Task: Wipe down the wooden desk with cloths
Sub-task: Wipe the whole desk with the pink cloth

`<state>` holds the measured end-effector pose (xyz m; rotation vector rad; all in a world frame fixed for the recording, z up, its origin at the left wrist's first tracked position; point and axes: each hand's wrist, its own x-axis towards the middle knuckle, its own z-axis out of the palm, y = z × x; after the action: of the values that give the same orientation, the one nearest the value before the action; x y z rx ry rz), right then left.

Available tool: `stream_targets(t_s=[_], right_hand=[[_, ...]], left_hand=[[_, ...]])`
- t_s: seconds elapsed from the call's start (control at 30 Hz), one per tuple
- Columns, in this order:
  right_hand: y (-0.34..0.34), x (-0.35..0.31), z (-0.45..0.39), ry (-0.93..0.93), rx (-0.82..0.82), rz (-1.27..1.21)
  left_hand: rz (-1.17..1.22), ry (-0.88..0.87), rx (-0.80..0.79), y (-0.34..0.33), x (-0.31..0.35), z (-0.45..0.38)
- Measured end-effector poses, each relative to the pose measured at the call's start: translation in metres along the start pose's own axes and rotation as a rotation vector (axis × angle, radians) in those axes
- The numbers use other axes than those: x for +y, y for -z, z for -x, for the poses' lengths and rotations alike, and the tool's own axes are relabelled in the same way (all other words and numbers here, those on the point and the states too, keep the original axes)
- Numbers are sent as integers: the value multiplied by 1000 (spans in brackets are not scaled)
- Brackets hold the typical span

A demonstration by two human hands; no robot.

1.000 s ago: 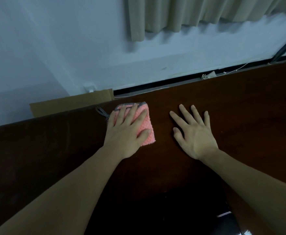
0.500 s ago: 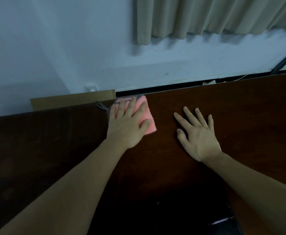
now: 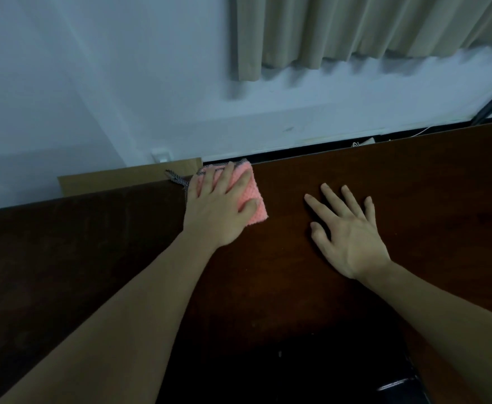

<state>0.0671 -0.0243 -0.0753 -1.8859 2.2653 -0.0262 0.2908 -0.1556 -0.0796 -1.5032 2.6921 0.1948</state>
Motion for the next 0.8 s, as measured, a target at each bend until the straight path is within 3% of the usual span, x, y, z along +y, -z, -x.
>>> stream_targets(t_s=[0.23, 0.4, 0.5, 0.8], right_hand=[[0, 0, 0, -3, 6, -3], [-1, 0, -1, 1, 0, -14], [-2, 2, 0, -3, 12, -20], [0, 0, 1, -3, 19, -39]], left_hand=[[50, -22, -20, 2, 10, 25], [26, -142, -79, -6, 9, 85], [-14, -174, -92, -5, -3, 77], [3, 66, -18, 0, -6, -3]])
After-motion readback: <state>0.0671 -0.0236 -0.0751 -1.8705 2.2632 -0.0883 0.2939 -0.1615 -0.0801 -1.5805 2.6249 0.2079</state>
